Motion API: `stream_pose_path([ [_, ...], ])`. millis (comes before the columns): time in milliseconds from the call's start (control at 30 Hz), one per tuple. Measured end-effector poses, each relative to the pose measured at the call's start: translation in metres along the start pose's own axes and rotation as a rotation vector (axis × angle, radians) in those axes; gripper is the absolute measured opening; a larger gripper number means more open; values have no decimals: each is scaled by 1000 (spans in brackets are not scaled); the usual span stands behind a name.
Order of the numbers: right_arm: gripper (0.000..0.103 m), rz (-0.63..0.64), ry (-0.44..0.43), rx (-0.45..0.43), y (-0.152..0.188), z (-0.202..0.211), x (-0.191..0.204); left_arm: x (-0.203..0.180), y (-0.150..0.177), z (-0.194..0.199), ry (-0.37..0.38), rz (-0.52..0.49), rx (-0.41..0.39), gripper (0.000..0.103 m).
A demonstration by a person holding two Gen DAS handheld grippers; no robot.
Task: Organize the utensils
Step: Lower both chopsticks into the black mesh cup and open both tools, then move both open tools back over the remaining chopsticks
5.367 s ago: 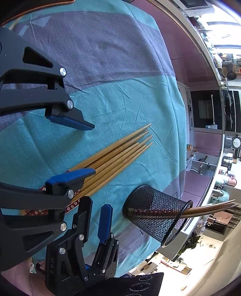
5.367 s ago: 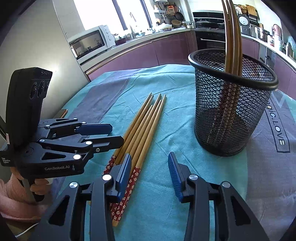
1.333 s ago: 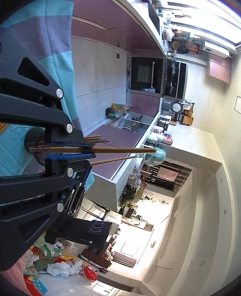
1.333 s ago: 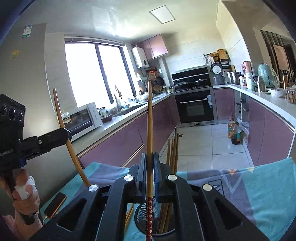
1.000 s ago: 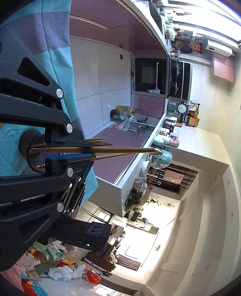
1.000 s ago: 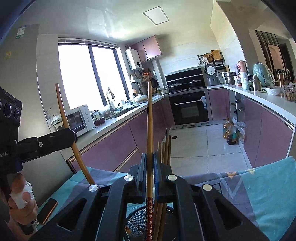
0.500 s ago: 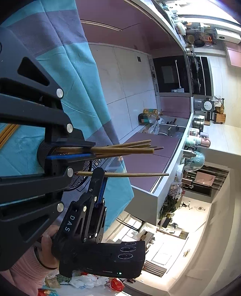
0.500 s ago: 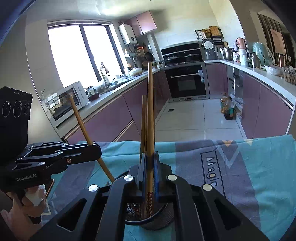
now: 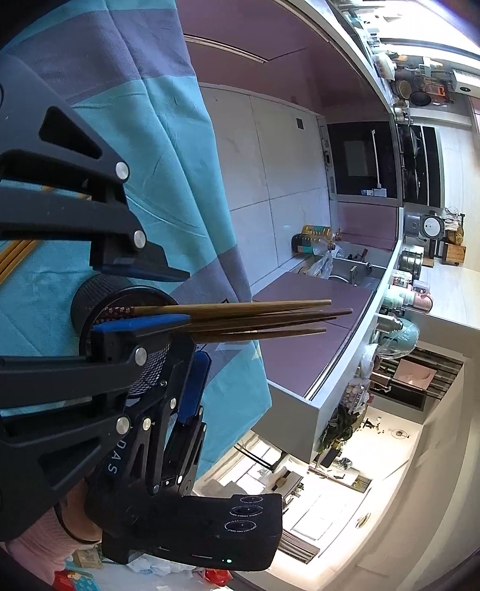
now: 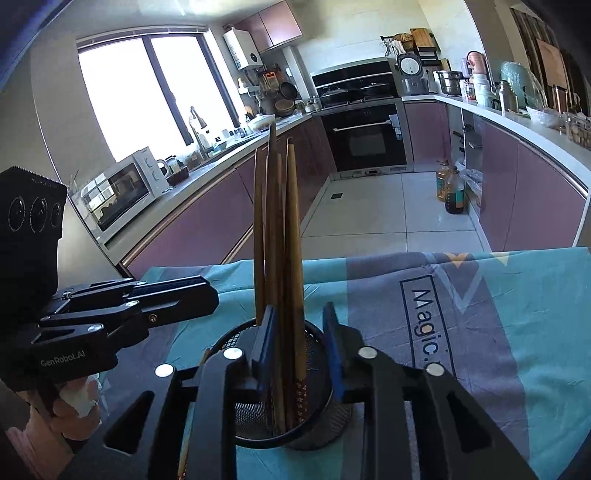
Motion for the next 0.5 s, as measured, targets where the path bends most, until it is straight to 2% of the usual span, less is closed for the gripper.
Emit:
stream_pose_path([
  [200, 27, 37, -9, -49, 2, 18, 12, 12, 11, 28, -43, 8, -82, 28],
  [333, 33, 90, -65, -74, 9, 36, 36, 27, 29, 55, -89, 5, -134, 33],
  [400, 37, 127, -94, -72, 17, 43, 50, 35, 42, 66, -109, 12, -138, 35],
  [500, 38, 177, -140, -30, 37, 42, 74, 51, 66, 70, -144, 23, -112, 36],
])
Point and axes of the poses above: each gripper's, at about its wrist camera, not at the fingertips, and z roughly against the way its jaws point, x to its left, y to its underside, the point moved 8 cm from there along -z, roughly the way its jaws point, and after that the axes turned 5 degrees about -y, right-handed, at the moved point
